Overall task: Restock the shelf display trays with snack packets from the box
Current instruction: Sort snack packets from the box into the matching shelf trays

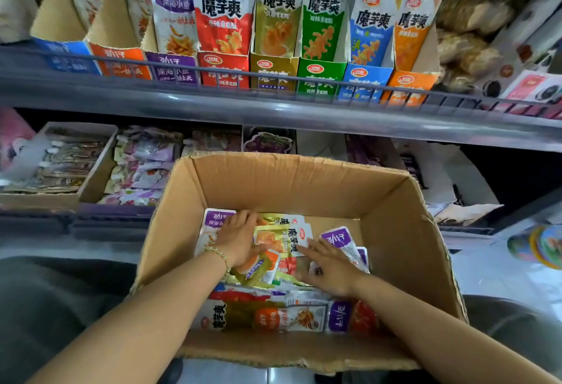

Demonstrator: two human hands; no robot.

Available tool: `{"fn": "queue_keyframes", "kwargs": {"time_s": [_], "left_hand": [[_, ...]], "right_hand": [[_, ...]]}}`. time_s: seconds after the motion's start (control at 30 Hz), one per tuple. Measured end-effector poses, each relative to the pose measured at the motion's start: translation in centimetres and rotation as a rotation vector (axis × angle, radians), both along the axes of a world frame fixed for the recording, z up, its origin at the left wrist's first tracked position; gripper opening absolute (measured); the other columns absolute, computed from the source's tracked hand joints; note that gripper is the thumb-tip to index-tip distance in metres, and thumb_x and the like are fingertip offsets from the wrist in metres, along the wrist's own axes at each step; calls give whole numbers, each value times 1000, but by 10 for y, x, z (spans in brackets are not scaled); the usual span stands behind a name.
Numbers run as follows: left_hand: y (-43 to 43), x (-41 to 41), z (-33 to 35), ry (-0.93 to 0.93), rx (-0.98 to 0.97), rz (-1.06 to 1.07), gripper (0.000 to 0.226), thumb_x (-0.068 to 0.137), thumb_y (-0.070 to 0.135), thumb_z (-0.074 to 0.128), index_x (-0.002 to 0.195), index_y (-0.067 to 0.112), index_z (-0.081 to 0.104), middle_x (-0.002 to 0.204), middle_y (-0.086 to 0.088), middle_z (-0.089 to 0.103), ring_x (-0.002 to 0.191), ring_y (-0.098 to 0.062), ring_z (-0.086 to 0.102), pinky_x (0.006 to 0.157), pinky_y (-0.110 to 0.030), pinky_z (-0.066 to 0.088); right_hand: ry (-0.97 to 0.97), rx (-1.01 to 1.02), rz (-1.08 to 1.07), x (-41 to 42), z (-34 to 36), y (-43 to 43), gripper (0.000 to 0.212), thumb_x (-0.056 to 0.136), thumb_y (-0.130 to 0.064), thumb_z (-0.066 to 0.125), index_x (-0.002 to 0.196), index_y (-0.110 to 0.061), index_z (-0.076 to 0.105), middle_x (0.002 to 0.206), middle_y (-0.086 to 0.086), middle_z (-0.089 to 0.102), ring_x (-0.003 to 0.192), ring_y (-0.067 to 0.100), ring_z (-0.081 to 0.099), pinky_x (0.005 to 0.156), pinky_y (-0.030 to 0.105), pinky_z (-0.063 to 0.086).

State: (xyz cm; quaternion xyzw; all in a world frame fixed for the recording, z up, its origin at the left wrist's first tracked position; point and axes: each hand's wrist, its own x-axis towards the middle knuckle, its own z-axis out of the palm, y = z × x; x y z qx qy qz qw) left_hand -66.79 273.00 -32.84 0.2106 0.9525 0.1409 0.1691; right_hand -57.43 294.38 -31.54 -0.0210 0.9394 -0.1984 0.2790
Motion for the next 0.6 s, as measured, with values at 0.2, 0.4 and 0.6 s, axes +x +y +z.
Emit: {"fn": "queue_keyframes", "kwargs": {"time_s": [0.2, 0.4, 0.6], "left_hand": [[-3, 10, 3, 94, -40, 17, 79, 79, 67, 55, 141, 24, 28, 138, 1, 32, 127, -21, 29, 108, -34, 23], [-6, 12, 9, 19, 19, 32, 56, 75, 64, 64, 116, 27, 50, 128, 2, 37, 120, -21, 31, 99, -34, 28], [10, 13, 36, -243, 283, -18, 34, 78, 35, 76, 77, 30, 42, 79, 10, 50, 73, -12, 48, 61, -29, 36]], "right_hand": [[-30, -140, -131, 14, 0, -14, 37, 88, -53, 59, 105, -21, 62, 104, -3, 64, 99, 16, 58, 87, 33, 47], [-189, -215, -133, 20, 5, -17, 32, 91, -38, 63, 65, -27, 48, 72, -8, 50, 74, 10, 49, 65, 22, 37], [-202, -382, -264, 11, 43, 2, 28, 88, -24, 69, 72, -18, 47, 79, -1, 53, 60, 4, 51, 48, 11, 37]]}}
